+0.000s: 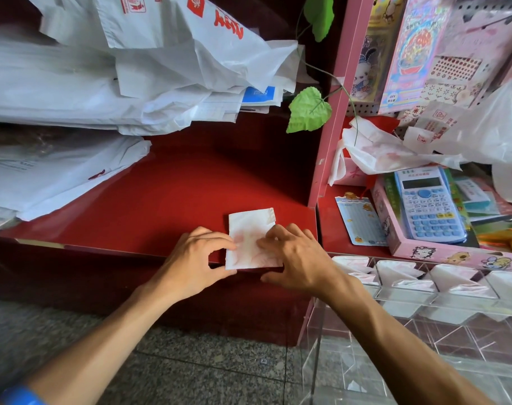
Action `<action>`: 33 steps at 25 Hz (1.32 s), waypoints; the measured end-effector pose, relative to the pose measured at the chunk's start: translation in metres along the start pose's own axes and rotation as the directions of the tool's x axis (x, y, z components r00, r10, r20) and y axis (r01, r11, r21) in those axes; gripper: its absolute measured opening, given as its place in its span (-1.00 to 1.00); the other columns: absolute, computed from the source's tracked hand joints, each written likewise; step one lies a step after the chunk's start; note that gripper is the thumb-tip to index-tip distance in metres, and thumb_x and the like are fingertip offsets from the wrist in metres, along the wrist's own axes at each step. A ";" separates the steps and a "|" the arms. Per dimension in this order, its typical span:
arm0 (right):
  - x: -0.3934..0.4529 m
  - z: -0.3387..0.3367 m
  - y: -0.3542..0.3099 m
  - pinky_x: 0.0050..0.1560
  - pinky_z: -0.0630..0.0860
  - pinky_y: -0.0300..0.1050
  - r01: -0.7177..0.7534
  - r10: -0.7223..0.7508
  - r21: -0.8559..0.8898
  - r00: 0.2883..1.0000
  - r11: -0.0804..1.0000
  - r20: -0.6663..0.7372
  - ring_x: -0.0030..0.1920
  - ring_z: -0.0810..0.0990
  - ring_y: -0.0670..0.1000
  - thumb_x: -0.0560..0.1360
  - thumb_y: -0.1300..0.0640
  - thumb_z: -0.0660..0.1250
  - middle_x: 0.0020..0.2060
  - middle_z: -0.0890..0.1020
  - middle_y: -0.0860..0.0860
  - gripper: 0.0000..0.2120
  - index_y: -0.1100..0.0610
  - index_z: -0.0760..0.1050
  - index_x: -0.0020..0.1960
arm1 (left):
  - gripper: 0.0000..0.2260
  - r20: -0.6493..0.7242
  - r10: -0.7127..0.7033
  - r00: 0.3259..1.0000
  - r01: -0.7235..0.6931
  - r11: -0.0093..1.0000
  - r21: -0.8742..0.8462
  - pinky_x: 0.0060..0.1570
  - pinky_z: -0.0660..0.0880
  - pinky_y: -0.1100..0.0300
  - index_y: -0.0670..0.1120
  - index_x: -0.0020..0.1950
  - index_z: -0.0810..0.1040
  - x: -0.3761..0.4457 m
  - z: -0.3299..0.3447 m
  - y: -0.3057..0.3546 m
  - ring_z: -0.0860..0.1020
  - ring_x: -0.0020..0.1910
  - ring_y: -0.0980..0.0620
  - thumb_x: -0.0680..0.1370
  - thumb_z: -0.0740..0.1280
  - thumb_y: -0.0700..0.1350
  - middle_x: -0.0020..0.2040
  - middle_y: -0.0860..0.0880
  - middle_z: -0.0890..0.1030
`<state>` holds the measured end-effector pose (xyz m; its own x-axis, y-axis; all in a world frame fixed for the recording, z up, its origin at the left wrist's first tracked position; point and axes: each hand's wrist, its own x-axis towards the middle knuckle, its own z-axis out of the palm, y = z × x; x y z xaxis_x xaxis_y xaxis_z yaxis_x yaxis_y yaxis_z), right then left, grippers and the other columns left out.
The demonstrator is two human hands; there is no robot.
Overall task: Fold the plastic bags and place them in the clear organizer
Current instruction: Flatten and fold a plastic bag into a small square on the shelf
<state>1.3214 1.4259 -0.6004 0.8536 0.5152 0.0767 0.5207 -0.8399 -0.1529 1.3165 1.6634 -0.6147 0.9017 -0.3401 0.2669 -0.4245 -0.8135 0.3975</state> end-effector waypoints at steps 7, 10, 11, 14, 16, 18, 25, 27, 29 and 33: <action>-0.005 -0.008 0.020 0.26 0.35 0.06 0.026 -0.028 0.209 1.000 0.978 0.009 0.20 0.35 -0.02 0.35 -0.19 0.42 0.35 0.47 -0.10 -0.60 -0.11 0.56 0.15 | -0.82 -0.024 -0.043 0.999 0.037 0.981 -0.192 -0.03 0.41 0.32 0.12 -0.15 0.66 -0.002 -0.006 0.008 0.54 -0.06 0.12 0.43 0.51 -0.19 -0.12 0.23 0.65; -0.002 -0.005 0.021 0.12 0.42 -0.01 0.036 -0.028 0.249 0.999 0.968 -0.036 0.04 0.44 -0.01 0.36 -0.17 0.37 -0.02 0.61 -0.12 -0.63 -0.04 0.52 0.11 | -0.95 -0.033 -0.116 0.993 0.105 0.968 -0.229 -0.15 0.36 0.40 0.04 -0.15 0.62 -0.002 -0.007 0.013 0.56 -0.13 0.16 0.45 0.46 -0.09 -0.25 0.13 0.61; -0.002 -0.005 0.022 0.06 0.42 -0.06 0.029 -0.006 0.301 0.997 0.953 -0.076 -0.03 0.47 0.00 0.41 -0.13 0.38 -0.11 0.62 -0.10 -0.68 -0.01 0.53 0.09 | -0.96 -0.029 -0.146 0.989 0.133 0.954 -0.268 -0.18 0.37 0.40 0.02 -0.17 0.60 -0.001 -0.007 0.014 0.58 -0.16 0.17 0.44 0.42 -0.04 -0.26 0.13 0.61; 0.003 -0.005 0.021 -0.15 0.44 -0.06 -0.047 0.148 0.474 0.973 0.879 -0.177 -0.23 0.54 0.04 0.49 0.00 0.40 -0.26 0.61 -0.02 -0.81 0.12 0.53 -0.08 | -0.88 -0.007 -0.270 0.963 0.245 0.885 -0.396 -0.18 0.40 0.26 -0.06 -0.22 0.54 0.003 -0.009 0.015 0.60 -0.23 0.13 0.46 0.40 -0.05 -0.26 0.07 0.66; 0.006 -0.001 0.017 -0.20 0.47 0.06 -0.118 0.261 0.548 0.947 0.828 -0.190 -0.27 0.54 0.08 0.49 0.03 0.40 -0.32 0.59 0.03 -0.78 0.17 0.51 -0.19 | -0.84 0.000 -0.344 0.939 0.313 0.853 -0.419 -0.24 0.36 0.19 -0.10 -0.21 0.50 0.005 -0.008 0.018 0.51 -0.34 0.08 0.53 0.40 -0.10 -0.29 -0.02 0.66; 0.009 0.002 0.014 -0.23 0.47 0.08 -0.170 0.315 0.574 0.935 0.801 -0.164 -0.27 0.54 0.11 0.50 0.05 0.39 -0.33 0.60 0.08 -0.75 0.21 0.50 -0.22 | -0.85 -0.011 -0.375 0.927 0.332 0.833 -0.443 -0.31 0.32 0.26 -0.09 -0.17 0.48 0.006 -0.006 0.022 0.41 -0.39 0.11 0.53 0.41 -0.11 -0.30 -0.09 0.64; 0.012 -0.003 0.015 -0.24 0.44 -0.07 -0.266 0.376 0.614 0.925 0.743 -0.054 -0.25 0.54 0.03 0.54 0.13 0.32 -0.24 0.61 -0.01 -0.92 0.14 0.49 -0.07 | -0.74 0.000 -0.419 0.908 0.378 0.820 -0.430 -0.16 0.41 0.34 0.05 0.03 0.45 0.008 -0.006 0.028 0.54 -0.23 0.11 0.47 0.48 -0.14 -0.23 0.05 0.69; 0.013 -0.003 0.013 -0.12 0.49 -0.06 -0.300 0.419 0.624 0.907 0.721 -0.047 -0.12 0.60 0.05 0.51 0.15 0.33 -0.12 0.66 0.00 -0.86 0.12 0.45 0.05 | -0.79 -0.031 -0.439 0.898 0.383 0.816 -0.433 -0.14 0.44 0.18 0.02 -0.05 0.47 0.010 -0.002 0.030 0.54 -0.26 0.05 0.47 0.47 -0.15 -0.28 0.03 0.68; 0.012 -0.002 0.012 -0.12 0.46 -0.09 -0.323 0.453 0.629 0.890 0.707 -0.051 -0.12 0.60 0.04 0.49 0.17 0.34 -0.12 0.65 -0.01 -0.79 0.07 0.38 0.07 | -0.82 -0.052 -0.458 0.887 0.394 0.813 -0.429 -0.14 0.44 0.12 0.02 -0.12 0.47 0.013 0.003 0.031 0.51 -0.35 0.09 0.46 0.47 -0.14 -0.33 0.06 0.66; 0.011 0.002 0.006 -0.10 0.51 -0.02 -0.303 0.453 0.574 0.881 0.761 -0.136 -0.17 0.60 0.09 0.49 0.20 0.30 -0.22 0.62 -0.03 -0.90 0.02 0.45 -0.06 | -0.88 -0.086 -0.464 0.882 0.392 0.822 -0.412 0.02 0.49 -0.01 0.12 -0.16 0.60 0.017 0.008 0.034 0.50 -0.40 0.20 0.47 0.45 -0.12 -0.36 0.15 0.64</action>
<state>1.3341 1.4268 -0.6020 0.9900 0.0503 0.1322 0.1296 -0.6968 -0.7054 1.3180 1.6258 -0.6039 0.9849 0.1177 0.1266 -0.0294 -0.6077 0.7936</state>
